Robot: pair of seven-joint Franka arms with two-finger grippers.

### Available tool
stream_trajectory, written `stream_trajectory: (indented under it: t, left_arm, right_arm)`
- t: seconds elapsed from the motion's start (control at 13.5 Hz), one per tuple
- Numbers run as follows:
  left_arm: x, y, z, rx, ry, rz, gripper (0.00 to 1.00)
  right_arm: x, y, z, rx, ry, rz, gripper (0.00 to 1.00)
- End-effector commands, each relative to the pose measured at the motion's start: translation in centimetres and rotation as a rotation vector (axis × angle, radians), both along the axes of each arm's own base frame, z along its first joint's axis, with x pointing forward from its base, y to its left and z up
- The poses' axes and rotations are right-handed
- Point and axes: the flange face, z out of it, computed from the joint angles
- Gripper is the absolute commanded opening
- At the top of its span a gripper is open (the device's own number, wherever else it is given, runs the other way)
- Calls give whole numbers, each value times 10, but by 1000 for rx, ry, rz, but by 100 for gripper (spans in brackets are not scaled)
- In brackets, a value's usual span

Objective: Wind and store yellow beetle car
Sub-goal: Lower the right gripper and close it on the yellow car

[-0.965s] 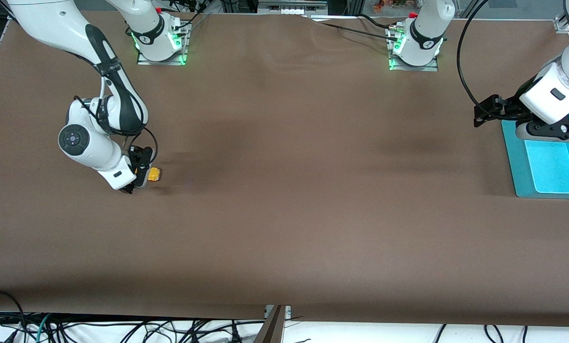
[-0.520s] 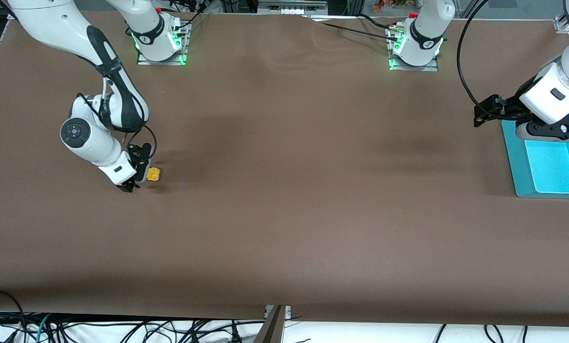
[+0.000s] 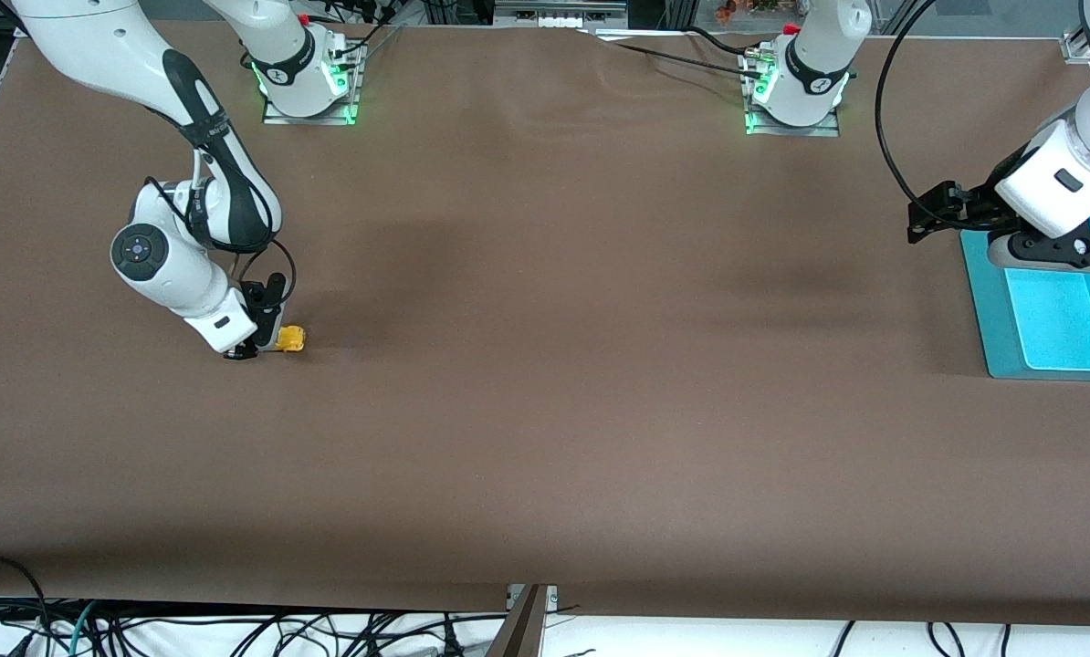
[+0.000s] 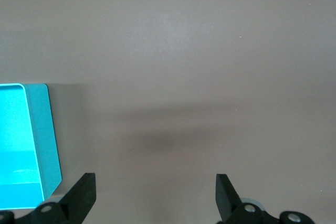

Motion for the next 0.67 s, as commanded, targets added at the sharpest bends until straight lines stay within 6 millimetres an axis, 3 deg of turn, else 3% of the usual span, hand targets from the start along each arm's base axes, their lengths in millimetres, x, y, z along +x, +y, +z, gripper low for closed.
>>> stream_trajectory:
  t: [0.0, 0.3, 0.59]
  left_arm:
    - [2, -1, 7, 19, 1, -21, 100]
    - [2, -1, 7, 19, 1, -21, 100]
    - [2, -1, 7, 19, 1, -22, 100]
  right_arm:
    - [-8, -3, 3, 2, -6, 17, 23]
    - [-7, -9, 0, 3, -7, 16, 24]
    - [-5, -59, -11, 0, -21, 48, 26]
